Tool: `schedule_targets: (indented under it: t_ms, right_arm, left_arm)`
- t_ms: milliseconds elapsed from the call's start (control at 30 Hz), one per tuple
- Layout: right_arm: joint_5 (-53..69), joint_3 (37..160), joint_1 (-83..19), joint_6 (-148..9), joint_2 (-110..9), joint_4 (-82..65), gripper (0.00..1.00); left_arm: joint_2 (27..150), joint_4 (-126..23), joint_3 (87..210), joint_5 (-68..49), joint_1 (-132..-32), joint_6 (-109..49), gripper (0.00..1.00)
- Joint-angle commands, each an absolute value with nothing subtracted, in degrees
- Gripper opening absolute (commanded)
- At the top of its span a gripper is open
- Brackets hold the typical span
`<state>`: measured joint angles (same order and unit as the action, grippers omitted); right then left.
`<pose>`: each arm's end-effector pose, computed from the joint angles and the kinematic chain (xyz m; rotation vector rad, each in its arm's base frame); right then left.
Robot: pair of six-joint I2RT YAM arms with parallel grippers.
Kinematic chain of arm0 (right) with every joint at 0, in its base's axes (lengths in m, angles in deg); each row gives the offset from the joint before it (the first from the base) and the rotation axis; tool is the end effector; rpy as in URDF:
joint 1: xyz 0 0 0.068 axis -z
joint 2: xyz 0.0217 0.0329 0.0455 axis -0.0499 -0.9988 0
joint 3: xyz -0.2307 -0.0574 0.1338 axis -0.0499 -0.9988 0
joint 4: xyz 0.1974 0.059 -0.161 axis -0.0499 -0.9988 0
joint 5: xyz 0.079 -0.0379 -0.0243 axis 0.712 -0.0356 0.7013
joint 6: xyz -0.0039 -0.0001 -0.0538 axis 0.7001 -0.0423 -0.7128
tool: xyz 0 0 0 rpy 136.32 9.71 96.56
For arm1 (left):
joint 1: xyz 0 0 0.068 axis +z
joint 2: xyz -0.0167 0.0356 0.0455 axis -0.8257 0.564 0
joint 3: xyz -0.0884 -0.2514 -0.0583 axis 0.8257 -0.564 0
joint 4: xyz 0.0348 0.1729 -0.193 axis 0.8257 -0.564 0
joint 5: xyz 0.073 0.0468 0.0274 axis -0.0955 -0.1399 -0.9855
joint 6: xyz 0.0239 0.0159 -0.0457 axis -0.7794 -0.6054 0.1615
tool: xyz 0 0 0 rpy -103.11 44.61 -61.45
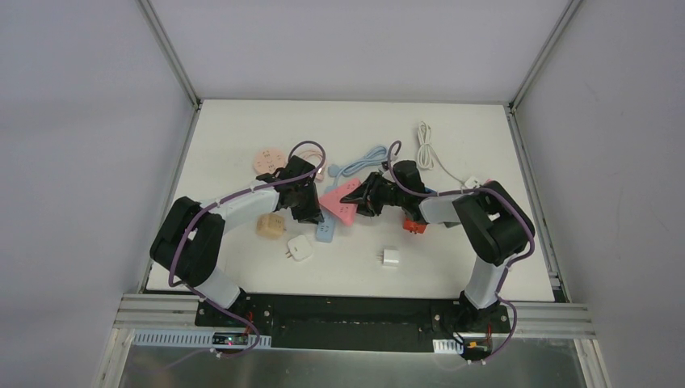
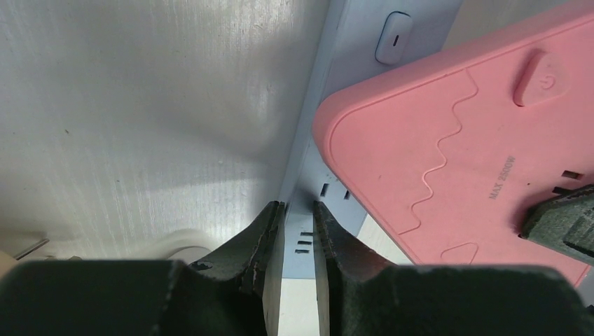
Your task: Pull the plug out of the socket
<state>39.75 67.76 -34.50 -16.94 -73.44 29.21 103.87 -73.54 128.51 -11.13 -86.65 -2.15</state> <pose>0.2904 0.2054 0.1524 0.0158 2.2817 1.6248 0.2638 -0.1631 0.1762 -0.1583 2.6988 -0.5622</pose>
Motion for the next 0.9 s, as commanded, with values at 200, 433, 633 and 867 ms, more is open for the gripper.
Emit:
schedule_targets:
  t_ms: [200, 433, 633, 867]
  right_arm:
    - [46.08, 75.88, -35.11, 1.14, -72.27, 30.22, 0.0]
    - [43.86, 78.16, -35.22, -8.48, -70.89, 21.29, 0.0]
    - [39.02, 80.4, -36.9, -35.56, -65.65, 7.23, 0.0]
    - [38.5, 79.33, -36.77, -34.32, -64.35, 9.37, 0.0]
  left_arm:
    - [111.97, -80.02, 124.04, -15.59, -86.95, -4.29, 0.21]
    - [112.83, -80.07, 124.08, -15.3, -86.95, -4.74, 0.21]
    - [112.91, -80.14, 124.31, -15.23, -86.95, -5.15, 0.21]
    - [113.13, -80.46, 124.7, -15.18, -86.95, -5.27, 0.21]
